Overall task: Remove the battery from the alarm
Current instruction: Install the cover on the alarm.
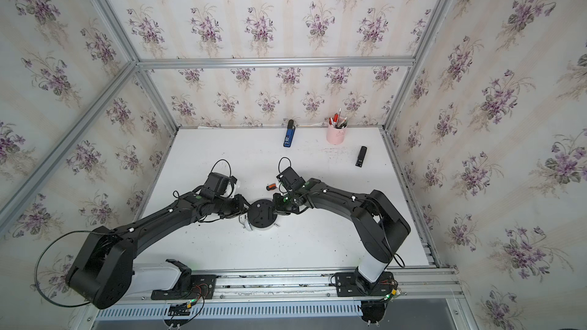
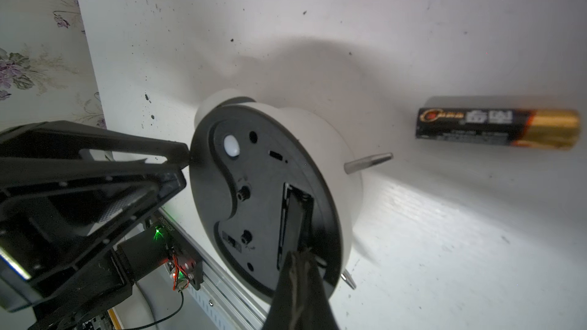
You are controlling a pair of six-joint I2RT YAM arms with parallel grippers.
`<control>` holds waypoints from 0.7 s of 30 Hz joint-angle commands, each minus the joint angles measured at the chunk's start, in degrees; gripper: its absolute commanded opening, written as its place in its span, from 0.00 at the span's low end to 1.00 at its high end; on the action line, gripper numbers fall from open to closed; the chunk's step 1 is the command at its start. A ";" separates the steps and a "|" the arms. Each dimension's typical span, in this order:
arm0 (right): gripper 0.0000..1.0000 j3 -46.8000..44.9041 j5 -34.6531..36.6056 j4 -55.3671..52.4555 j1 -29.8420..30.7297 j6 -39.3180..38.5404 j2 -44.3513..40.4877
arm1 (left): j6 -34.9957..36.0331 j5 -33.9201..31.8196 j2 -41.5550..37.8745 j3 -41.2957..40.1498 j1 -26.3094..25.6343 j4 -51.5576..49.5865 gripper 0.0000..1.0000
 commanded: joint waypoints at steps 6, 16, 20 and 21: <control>0.00 0.04 1.22 0.85 -0.12 0.11 -0.38 | 0.81 -0.11 0.03 -0.40 0.03 0.82 0.33; 0.00 -0.23 1.31 1.52 -0.23 -0.04 -1.09 | 0.87 0.11 0.24 -0.48 0.03 1.20 0.32; 0.00 -0.48 1.05 2.62 -0.21 0.09 -0.59 | 1.05 0.04 0.20 -0.31 0.01 0.96 0.32; 0.00 -0.54 1.05 2.83 -0.19 0.19 -0.47 | 1.05 0.06 0.18 -0.31 0.03 0.87 0.32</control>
